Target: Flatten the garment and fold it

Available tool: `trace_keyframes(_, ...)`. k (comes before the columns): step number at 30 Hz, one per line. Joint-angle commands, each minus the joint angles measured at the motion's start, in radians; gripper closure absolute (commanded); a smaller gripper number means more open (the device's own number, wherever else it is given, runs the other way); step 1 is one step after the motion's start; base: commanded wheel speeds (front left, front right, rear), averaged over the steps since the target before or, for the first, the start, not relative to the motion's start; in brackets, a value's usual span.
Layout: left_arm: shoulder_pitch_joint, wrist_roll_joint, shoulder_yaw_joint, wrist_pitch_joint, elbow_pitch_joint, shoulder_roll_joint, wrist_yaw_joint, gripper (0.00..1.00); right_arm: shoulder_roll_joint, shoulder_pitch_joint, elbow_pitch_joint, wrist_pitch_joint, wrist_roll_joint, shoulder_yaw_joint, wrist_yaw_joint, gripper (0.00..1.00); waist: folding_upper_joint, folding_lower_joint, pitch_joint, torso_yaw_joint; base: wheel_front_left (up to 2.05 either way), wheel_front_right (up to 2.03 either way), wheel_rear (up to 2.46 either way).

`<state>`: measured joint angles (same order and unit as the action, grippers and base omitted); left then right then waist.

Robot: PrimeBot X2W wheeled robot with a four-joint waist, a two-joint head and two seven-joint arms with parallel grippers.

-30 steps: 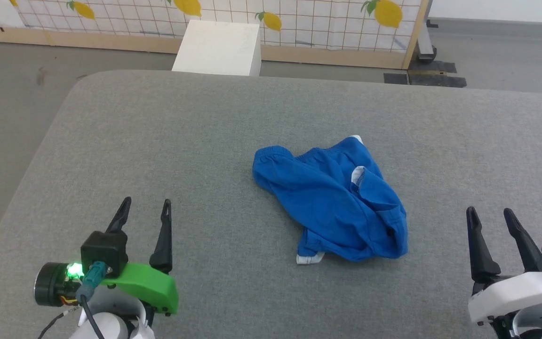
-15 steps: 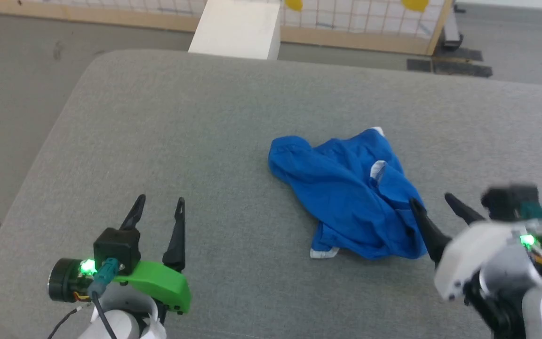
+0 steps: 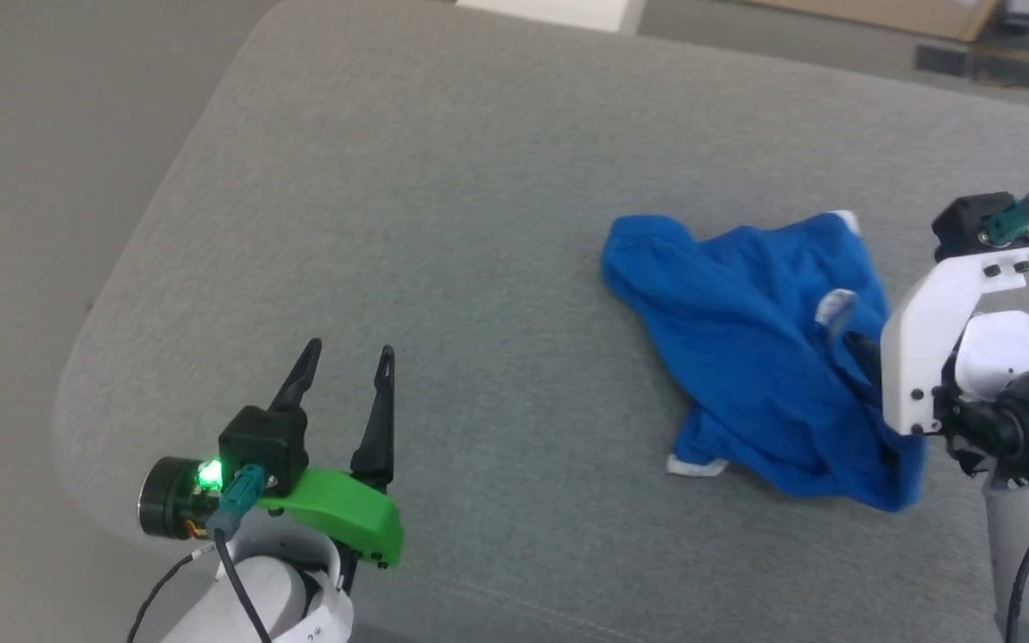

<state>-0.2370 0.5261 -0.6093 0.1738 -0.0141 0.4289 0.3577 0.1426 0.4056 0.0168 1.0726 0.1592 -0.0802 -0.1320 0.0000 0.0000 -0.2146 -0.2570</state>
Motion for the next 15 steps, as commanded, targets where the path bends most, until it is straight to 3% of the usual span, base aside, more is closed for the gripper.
trace_keyframes(1,-0.019,-0.008,0.000,0.011,0.008,-0.008,-0.006,0.00,0.007,0.017,0.027,0.007,-0.007,0.000,0.001,0.00,0.0000,0.0000,-0.064,-0.072,0.00,0.00,0.00)
trace_keyframes(11,-0.033,-0.003,-0.007,0.034,0.047,-0.030,-0.018,0.00,0.026,0.006,0.139,-0.044,-0.025,-0.013,0.001,0.00,0.0000,0.0000,-0.093,-0.113,0.00,0.00,0.00)
trace_keyframes(12,-0.033,-0.002,-0.007,0.035,0.052,-0.031,-0.018,0.00,0.026,0.004,0.143,-0.057,-0.025,-0.016,0.001,0.59,0.0000,0.0000,-0.090,-0.110,0.00,0.00,0.00)
trace_keyframes(13,-0.033,-0.001,-0.007,0.035,0.056,-0.032,-0.019,0.00,0.026,0.004,0.144,-0.072,-0.026,-0.020,0.001,1.00,0.0000,0.0000,-0.087,-0.107,0.00,0.00,0.00)
trace_keyframes(15,-0.033,0.001,-0.010,0.034,0.063,-0.032,-0.020,0.00,0.025,0.004,0.143,-0.108,-0.026,-0.028,0.001,1.00,0.0000,0.0000,-0.073,-0.097,0.00,0.00,0.00)
